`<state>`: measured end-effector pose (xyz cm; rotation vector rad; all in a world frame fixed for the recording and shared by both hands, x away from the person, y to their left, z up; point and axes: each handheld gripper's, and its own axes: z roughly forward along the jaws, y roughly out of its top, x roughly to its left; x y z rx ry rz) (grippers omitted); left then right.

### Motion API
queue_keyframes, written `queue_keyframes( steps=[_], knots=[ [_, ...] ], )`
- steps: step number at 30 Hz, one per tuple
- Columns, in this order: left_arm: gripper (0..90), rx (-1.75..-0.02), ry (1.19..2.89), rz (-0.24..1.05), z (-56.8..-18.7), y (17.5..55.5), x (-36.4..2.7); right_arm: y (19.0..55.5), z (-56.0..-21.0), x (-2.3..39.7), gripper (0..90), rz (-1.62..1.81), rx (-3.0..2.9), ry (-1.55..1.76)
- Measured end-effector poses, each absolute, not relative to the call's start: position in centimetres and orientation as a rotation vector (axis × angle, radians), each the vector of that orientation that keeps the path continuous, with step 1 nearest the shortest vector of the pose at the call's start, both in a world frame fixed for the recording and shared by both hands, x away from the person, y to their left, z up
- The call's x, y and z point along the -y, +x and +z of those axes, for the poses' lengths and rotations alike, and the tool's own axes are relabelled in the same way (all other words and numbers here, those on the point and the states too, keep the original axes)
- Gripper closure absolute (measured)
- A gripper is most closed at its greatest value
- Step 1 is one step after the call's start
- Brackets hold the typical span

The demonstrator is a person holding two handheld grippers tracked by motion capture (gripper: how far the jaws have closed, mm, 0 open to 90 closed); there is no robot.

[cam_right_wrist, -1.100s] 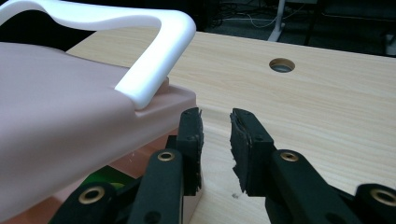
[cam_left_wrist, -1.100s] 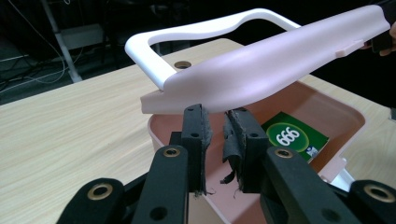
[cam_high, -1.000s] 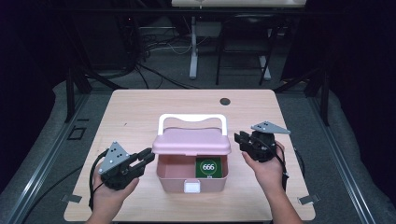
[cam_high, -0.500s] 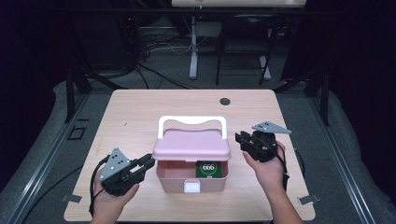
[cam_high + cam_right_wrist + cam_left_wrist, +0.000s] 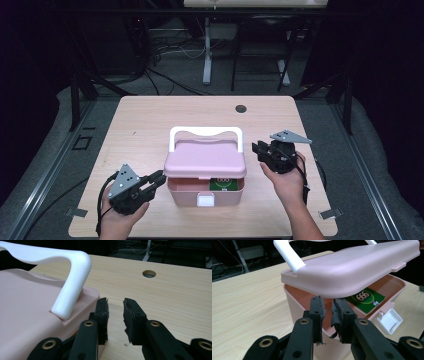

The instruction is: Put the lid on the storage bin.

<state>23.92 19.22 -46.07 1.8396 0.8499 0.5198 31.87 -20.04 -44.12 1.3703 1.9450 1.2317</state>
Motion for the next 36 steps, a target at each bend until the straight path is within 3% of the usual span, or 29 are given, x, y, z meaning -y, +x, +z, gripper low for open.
queue_keyframes(
  steps=[36],
  knots=[
    [77.6, -0.886, 1.886, 0.467, -48.2, 23.0, -19.8, 31.9, -44.3, 20.2, 73.0, 1.227, -1.945, 1.374]
  ],
)
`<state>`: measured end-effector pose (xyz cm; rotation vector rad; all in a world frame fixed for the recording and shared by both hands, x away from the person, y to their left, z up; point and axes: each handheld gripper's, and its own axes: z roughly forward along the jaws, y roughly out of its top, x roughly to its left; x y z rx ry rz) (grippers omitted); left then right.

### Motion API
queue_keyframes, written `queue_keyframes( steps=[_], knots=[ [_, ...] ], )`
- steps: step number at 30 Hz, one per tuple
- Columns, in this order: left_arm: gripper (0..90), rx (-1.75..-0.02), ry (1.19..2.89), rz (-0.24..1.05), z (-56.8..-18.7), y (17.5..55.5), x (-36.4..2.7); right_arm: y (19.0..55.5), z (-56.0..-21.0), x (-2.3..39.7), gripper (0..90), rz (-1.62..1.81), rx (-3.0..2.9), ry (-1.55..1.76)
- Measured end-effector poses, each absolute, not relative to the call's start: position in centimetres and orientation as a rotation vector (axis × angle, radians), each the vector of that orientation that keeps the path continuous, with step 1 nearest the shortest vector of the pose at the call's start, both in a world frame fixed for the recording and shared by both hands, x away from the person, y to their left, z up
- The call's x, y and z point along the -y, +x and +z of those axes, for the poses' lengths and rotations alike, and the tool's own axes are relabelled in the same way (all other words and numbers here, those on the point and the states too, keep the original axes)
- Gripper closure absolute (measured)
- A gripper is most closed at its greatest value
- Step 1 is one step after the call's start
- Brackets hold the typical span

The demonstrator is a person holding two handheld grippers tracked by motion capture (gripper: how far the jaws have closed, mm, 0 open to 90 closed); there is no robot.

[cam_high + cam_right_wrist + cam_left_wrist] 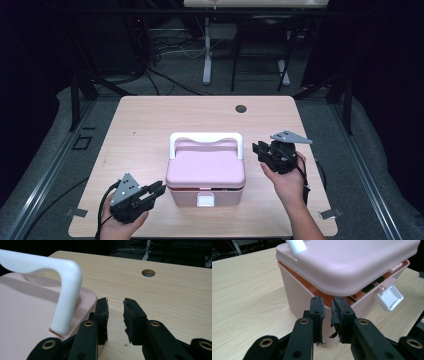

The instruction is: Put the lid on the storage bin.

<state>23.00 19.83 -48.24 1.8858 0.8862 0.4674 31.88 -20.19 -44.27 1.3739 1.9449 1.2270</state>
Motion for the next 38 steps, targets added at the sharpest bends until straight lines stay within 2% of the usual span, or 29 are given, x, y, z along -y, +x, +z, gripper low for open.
queue_keyframes(
  steps=[9, 24, 38],
  knots=[
    [76.7, -0.904, 1.873, 0.475, -48.4, 23.2, -20.2, 31.9, -44.2, 20.2, 72.3, 1.236, -1.935, 1.375],
    [60.4, -1.013, 1.846, 0.479, -50.7, 24.9, -21.8, 31.8, -44.0, 21.0, 66.0, 1.263, -1.922, 1.377],
    [54.7, -1.066, 1.849, 0.482, -51.9, 25.9, -22.7, 31.5, -43.2, 21.9, 58.4, 1.306, -1.931, 1.349]
  ],
)
